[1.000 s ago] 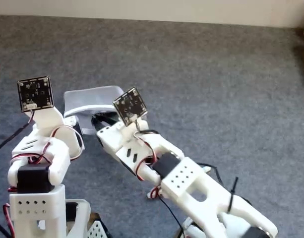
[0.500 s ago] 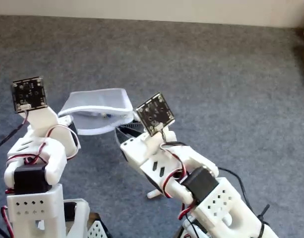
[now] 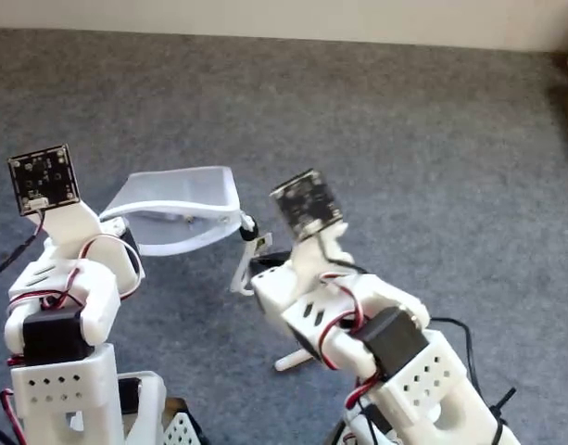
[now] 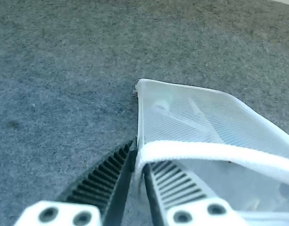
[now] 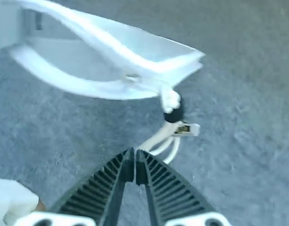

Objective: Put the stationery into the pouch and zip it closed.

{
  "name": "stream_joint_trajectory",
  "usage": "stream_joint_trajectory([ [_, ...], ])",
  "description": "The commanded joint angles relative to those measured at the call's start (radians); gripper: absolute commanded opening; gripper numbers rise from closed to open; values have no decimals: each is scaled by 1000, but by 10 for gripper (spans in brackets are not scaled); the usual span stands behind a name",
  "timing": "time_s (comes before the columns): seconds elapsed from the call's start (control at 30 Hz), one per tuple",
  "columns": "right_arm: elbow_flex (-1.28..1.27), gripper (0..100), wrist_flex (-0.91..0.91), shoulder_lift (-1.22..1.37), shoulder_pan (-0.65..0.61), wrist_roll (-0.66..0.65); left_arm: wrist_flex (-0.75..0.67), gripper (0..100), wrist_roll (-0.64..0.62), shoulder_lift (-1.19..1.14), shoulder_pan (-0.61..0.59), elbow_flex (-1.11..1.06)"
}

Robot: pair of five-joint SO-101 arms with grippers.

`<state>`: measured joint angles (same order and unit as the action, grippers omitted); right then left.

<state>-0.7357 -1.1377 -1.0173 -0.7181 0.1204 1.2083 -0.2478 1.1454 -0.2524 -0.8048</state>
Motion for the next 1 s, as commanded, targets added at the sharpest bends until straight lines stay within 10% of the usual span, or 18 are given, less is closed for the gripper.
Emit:
stream_joint_trajectory([
  [0.0, 35, 7, -22, 12, 91, 26, 2, 7, -9, 5, -15, 12],
  [0.97, -208, 140, -165, 361, 377, 212, -3, 7, -8, 5, -15, -4],
])
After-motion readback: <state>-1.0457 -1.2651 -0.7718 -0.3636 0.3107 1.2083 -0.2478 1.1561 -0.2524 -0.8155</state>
